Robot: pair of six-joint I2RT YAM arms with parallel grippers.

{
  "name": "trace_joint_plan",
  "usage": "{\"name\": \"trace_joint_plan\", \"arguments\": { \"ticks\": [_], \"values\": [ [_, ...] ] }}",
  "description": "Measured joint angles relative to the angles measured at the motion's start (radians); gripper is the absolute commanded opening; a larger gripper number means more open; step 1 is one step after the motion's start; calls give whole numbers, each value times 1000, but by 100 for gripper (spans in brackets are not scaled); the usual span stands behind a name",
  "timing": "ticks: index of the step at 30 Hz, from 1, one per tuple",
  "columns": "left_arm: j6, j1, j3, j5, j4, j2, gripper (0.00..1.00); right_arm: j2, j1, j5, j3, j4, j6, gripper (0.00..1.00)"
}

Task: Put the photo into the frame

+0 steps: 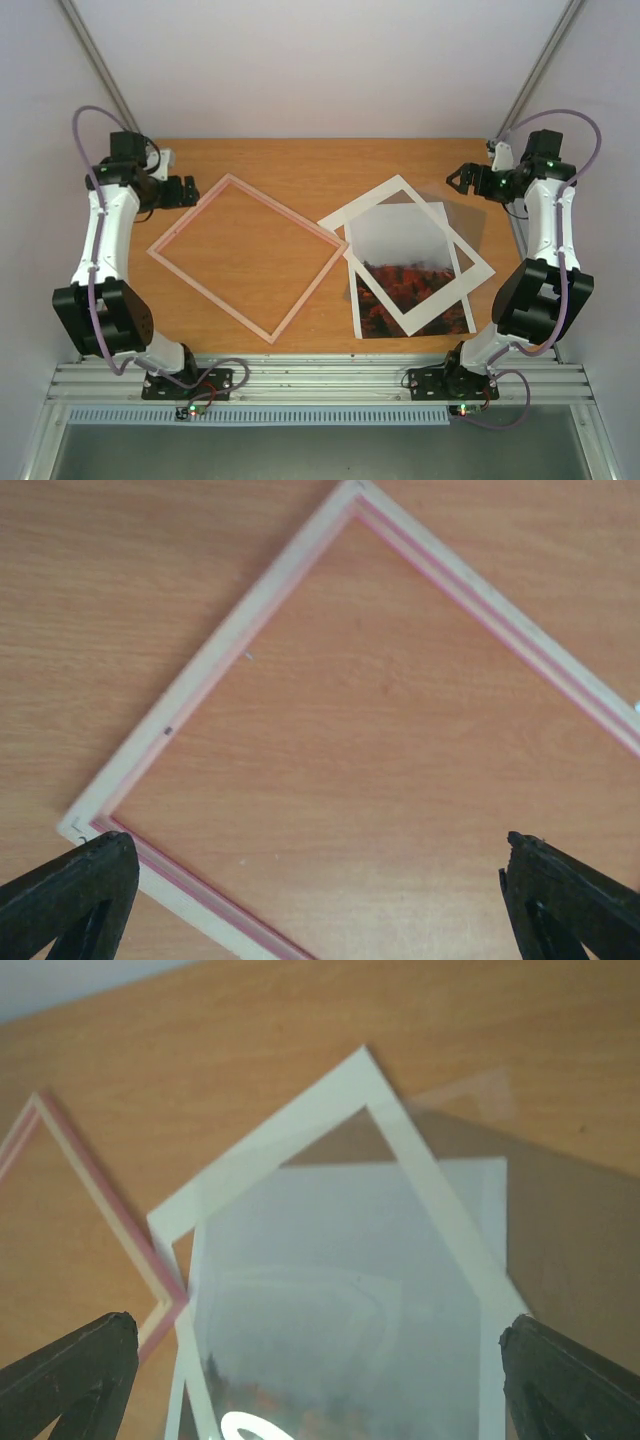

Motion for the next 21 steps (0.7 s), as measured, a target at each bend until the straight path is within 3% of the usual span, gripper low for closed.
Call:
{"name": "trace_joint_plan", "arguments": {
  "ticks": [8, 14, 21],
  "values": [
    [106, -180, -167, -5, 13, -84, 99, 3, 4, -23, -29, -213, -170, 99],
    [209, -477, -283, -36, 76, -74, 99, 13, 8, -32, -63, -345, -272, 99],
    [285, -739, -304, -51, 157, 34, 99, 13, 9, -33, -125, -433, -338, 98]
  ]
}}
